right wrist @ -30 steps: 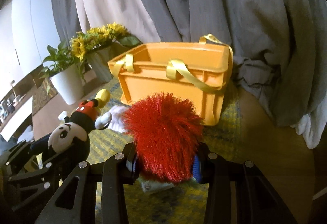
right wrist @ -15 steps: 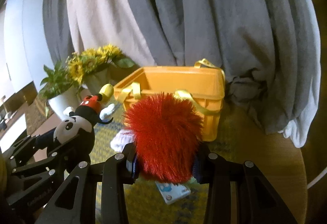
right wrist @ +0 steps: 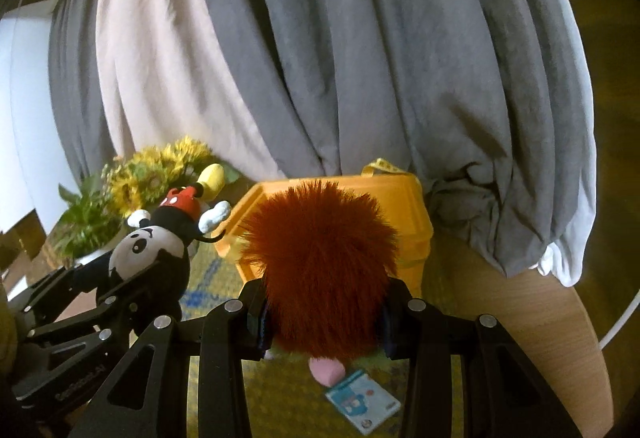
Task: Organize soft objects
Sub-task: 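Lift the Mickey plush and red pompom and carry them over the crate, then open both tools to drop the plush and pompom into the crate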
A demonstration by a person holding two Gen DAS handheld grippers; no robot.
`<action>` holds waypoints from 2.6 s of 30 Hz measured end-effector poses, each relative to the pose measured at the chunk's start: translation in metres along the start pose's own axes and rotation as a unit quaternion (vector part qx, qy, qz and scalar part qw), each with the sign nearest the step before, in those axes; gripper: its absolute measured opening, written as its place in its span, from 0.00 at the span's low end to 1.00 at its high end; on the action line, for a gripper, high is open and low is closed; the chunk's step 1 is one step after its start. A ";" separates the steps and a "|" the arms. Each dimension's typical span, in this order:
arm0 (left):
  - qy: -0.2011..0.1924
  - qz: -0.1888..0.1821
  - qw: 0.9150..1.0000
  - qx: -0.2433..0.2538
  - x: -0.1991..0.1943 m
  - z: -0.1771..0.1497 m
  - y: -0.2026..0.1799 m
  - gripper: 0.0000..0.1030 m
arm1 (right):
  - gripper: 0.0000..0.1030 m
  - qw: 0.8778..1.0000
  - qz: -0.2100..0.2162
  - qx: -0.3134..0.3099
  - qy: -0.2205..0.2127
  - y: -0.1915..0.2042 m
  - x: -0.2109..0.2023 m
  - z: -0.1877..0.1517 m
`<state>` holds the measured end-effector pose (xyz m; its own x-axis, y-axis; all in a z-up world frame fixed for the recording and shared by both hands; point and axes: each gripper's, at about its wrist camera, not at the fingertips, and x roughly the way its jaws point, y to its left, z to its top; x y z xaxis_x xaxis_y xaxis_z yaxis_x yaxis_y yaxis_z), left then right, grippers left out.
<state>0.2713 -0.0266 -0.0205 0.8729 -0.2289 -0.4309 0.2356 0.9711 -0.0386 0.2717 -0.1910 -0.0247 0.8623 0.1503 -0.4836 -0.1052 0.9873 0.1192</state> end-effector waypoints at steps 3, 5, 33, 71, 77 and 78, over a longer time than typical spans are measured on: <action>-0.005 -0.010 1.000 0.008 0.005 0.008 0.007 0.55 | 0.39 1.000 -0.011 0.001 -0.013 0.006 0.000 0.006; -0.008 -0.017 1.000 0.010 0.009 0.014 0.011 0.55 | 0.39 1.000 -0.018 0.003 -0.022 0.010 0.000 0.010; -0.037 -0.038 0.997 0.055 0.124 0.072 0.033 0.55 | 0.39 0.996 -0.066 0.008 -0.054 -0.001 0.093 0.070; 0.064 -0.027 0.996 0.057 0.213 0.045 0.032 0.80 | 0.72 0.992 -0.090 0.055 0.069 -0.042 0.204 0.044; 0.031 -0.012 0.998 0.046 0.184 0.054 0.036 0.83 | 0.77 0.991 -0.118 0.046 0.034 -0.034 0.175 0.052; 0.025 -0.008 0.999 0.045 0.177 0.056 0.037 0.84 | 0.77 0.991 -0.122 0.046 0.028 -0.033 0.170 0.053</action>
<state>0.4584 -0.0353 -0.0482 0.8468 -0.2390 -0.4752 0.2891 0.9567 0.0341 0.4482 -0.2012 -0.0650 0.8270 -0.0861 -0.5555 0.1501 0.9861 0.0706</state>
